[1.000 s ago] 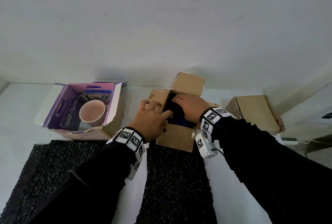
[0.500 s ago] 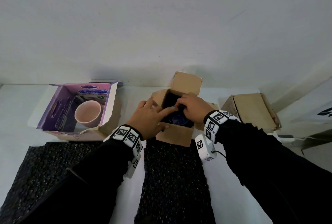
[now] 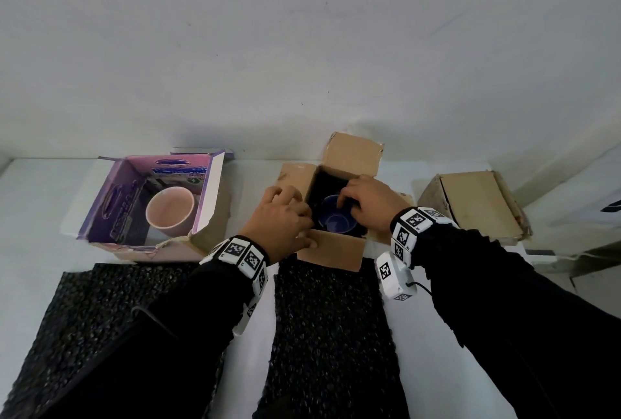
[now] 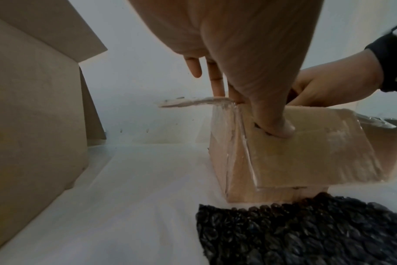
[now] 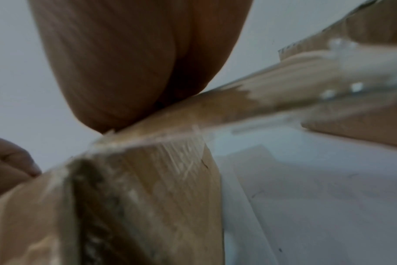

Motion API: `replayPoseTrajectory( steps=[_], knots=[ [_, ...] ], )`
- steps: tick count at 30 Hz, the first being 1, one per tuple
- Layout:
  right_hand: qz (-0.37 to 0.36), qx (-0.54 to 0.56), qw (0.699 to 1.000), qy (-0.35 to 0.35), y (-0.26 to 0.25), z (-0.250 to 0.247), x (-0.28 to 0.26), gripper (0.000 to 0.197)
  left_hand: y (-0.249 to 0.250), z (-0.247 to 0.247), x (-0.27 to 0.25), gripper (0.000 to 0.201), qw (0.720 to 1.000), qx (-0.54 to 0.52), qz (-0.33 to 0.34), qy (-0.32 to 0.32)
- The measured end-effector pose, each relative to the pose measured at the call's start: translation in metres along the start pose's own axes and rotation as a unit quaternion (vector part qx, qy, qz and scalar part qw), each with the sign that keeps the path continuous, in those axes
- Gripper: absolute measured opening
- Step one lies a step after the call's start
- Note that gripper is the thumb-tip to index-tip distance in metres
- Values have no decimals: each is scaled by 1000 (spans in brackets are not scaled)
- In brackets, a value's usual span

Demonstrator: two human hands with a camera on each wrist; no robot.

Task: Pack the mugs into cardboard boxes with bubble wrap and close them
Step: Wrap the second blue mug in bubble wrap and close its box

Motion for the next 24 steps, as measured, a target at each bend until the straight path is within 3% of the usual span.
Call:
replayPoseTrajectory(
  steps=[3, 5, 9, 11, 17, 21, 24],
  knots=[
    [2, -4, 1000, 6, -3, 1, 2, 30, 5, 0, 2, 24, 1000, 15, -20, 4],
    [-3, -2, 1000, 25, -4, 2, 0, 29, 11, 0, 5, 26, 999, 26, -45, 13],
    [-30, 7, 994, 108, -2, 3, -11, 25, 23, 2, 3, 13, 997, 38, -68, 23],
    [-28, 10, 988, 149, 0, 2, -20, 25, 27, 3, 1, 25, 996, 35, -82, 9],
    [-41, 62, 966, 248, -5, 8, -61, 22, 38, 3, -2, 24, 991, 41, -130, -7],
    [-53, 65, 960, 268, -11, 25, -95, 10, 53, -1, -14, 31, 984, 13, -177, 15],
    [-22, 86, 967, 237, -18, 47, -117, 23, 70, -2, -34, 49, 980, -38, -181, 70]
  ],
)
Point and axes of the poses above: each hand's wrist, its own x-axis towards the middle knuckle, its own z-axis out of the palm, y = z × x, the point moved 1 cm from there along x, towards the middle knuckle, and after that the axes turned 4 degrees about x, right-handed, at the moved point
